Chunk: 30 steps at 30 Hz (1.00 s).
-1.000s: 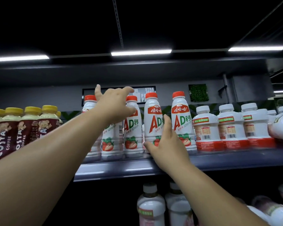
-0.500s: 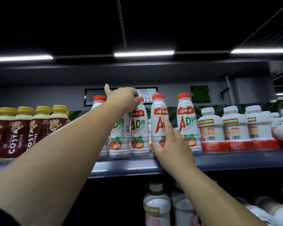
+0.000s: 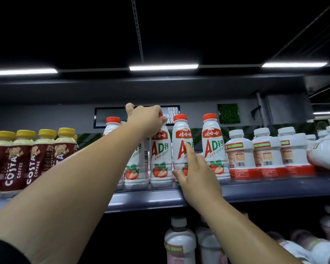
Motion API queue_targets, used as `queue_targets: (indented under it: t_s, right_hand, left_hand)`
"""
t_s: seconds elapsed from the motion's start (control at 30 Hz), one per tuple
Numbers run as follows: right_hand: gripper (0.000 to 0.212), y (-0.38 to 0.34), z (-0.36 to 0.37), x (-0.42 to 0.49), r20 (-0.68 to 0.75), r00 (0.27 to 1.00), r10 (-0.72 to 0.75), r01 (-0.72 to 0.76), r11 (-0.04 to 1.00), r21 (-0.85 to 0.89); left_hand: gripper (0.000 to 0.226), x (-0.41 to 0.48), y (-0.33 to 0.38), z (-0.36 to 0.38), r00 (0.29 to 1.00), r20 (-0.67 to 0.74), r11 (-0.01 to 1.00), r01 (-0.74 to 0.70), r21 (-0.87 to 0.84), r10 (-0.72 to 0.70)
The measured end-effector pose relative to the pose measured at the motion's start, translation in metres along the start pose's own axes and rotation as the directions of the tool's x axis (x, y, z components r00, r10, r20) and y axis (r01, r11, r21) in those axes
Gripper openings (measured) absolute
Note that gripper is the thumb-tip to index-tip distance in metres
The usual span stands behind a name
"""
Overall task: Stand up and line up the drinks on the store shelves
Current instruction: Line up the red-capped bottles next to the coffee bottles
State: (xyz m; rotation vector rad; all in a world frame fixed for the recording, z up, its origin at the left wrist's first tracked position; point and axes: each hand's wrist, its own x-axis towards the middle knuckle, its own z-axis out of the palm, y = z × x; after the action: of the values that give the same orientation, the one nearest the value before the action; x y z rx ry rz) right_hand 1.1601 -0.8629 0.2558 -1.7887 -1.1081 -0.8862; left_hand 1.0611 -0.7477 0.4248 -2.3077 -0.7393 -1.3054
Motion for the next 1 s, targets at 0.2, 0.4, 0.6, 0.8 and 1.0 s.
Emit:
queue_targets:
  t_s: [0.2,0.4,0.6,0.8,1.0]
  right_hand:
    - [0.08,0.001,-0.001,0.0,0.001,1.0,-0.003,0.003,1.0,0.014]
    - [0.078,0.001,0.0,-0.001,-0.017,1.0,-0.011,0.011,1.0,0.019]
    - [0.077,0.0,-0.001,0.0,-0.003,1.0,0.003,-0.003,1.0,0.006]
    - [0.078,0.0,0.001,0.001,0.002,1.0,0.012,-0.012,1.0,-0.006]
    - [0.078,-0.001,0.001,0.002,-0.017,1.0,-0.007,0.007,1.0,0.0]
  left_hand:
    - [0.032,0.0,-0.004,-0.003,1.0,0.007,1.0,-0.009,-0.008,0.009]
    - [0.032,-0.003,-0.006,-0.005,1.0,-0.006,1.0,-0.019,-0.008,0.019]
    - [0.037,-0.011,-0.005,0.006,0.997,-0.08,1.0,-0.02,0.016,0.021]
    - [0.045,-0.029,-0.002,0.012,0.998,-0.069,1.0,-0.015,-0.007,0.015]
    - [0.07,-0.054,-0.001,0.018,0.995,-0.09,0.999,-0.049,0.019,0.05]
